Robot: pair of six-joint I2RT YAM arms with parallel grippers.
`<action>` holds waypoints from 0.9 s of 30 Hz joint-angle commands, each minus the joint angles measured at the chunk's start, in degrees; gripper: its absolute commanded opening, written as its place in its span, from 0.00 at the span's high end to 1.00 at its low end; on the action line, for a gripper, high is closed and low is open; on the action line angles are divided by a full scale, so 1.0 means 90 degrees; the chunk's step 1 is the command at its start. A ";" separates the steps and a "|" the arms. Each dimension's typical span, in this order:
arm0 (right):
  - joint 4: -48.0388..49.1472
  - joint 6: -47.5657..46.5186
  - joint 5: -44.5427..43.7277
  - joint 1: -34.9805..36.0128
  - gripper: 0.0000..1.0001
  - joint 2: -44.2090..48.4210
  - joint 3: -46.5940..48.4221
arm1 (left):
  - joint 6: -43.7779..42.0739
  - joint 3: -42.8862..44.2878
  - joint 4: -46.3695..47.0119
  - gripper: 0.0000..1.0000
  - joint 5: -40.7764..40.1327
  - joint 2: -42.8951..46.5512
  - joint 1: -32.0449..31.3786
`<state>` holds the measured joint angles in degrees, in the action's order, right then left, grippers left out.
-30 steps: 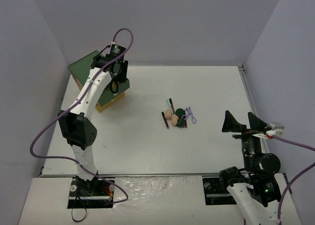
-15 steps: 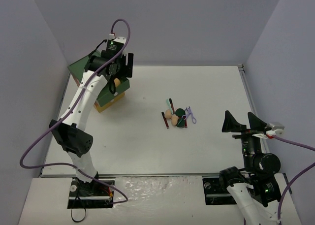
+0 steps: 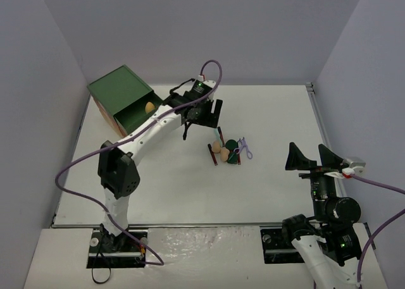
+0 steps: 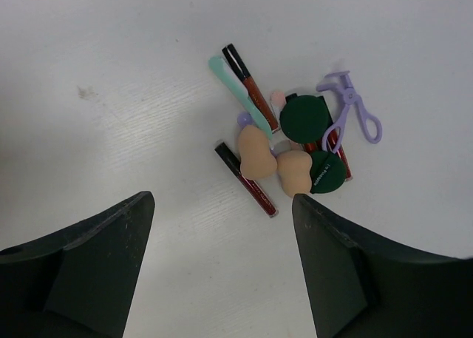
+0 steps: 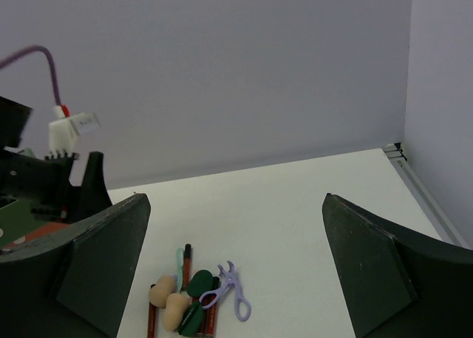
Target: Organize the makeup
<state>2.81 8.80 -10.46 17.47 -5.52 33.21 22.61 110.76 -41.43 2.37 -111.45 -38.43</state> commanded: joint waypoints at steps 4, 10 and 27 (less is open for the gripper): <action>0.0569 -0.0050 0.0019 0.0060 0.00 -0.0129 0.0001 | 0.0746 0.0110 0.0666 0.32 0.0696 -0.0807 0.0053; 0.0565 -0.0040 0.0031 0.0060 0.00 -0.0119 0.0001 | 0.0999 0.0232 0.0755 0.40 0.0814 -0.1374 -0.0052; 0.0557 -0.0046 0.0029 0.0060 0.00 -0.0129 0.0001 | 0.1144 0.0272 0.0867 0.70 0.0838 -0.1781 -0.0222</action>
<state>2.81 8.78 -10.46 17.69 -5.52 33.21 32.16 109.67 -35.60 9.69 -129.60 -40.10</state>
